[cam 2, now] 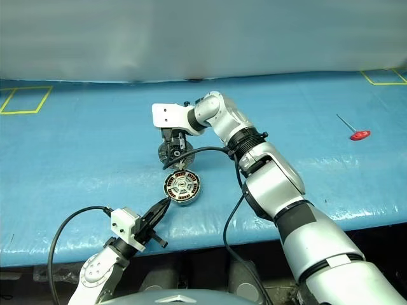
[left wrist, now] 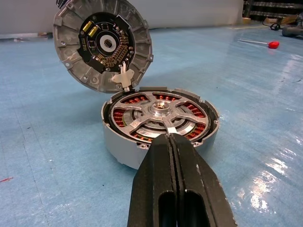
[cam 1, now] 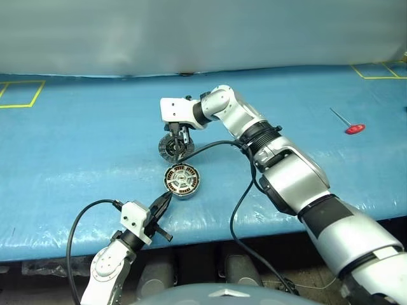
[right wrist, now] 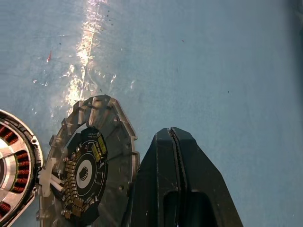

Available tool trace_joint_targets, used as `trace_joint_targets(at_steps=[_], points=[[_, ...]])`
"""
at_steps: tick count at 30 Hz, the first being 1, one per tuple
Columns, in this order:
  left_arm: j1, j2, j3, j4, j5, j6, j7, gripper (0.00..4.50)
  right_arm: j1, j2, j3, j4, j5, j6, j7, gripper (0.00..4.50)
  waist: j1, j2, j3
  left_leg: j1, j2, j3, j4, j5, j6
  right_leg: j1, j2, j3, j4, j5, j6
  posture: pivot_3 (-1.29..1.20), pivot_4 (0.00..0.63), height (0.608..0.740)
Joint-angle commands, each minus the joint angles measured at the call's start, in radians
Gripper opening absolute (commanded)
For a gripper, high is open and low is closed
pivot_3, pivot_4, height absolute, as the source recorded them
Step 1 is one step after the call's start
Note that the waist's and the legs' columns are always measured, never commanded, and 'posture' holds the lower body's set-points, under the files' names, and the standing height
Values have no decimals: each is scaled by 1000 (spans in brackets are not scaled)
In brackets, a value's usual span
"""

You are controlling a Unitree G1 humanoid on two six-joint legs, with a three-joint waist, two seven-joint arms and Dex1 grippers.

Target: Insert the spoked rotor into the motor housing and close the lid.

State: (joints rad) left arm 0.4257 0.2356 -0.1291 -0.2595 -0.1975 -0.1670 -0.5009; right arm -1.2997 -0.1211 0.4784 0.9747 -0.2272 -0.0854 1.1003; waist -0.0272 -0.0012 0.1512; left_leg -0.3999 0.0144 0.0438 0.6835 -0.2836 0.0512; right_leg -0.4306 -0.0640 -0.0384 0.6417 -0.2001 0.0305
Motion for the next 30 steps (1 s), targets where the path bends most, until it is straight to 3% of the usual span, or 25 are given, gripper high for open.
trace_joint_targets(at_steps=[1, 17, 30], points=[[-7, -2, -2, -2, 2, -27, 1, 31, 8, -12, -16, -81, 8, 23, 51, 0, 0, 0, 0, 0, 0, 0, 0, 0, 0, 0, 0, 0, 0, 0, 0, 0, 150, 740], [-31, 7, -1, -3, -3, 4, 1, 31, 295, -68, -4, -529, 73, 332, 184, 0, 4, 0, 0, 0, -1, -1, 0, 0, 0, 1, -6, -2, 0, 0, 0, 0, 150, 740], [-46, 4, -10, 1, -2, 27, -2, 31, 466, -108, -18, -835, 134, 509, 116, 0, 8, 0, 0, 0, -2, -2, 1, 0, 0, 1, -2, -2, 0, 0, 0, 0, 150, 740]])
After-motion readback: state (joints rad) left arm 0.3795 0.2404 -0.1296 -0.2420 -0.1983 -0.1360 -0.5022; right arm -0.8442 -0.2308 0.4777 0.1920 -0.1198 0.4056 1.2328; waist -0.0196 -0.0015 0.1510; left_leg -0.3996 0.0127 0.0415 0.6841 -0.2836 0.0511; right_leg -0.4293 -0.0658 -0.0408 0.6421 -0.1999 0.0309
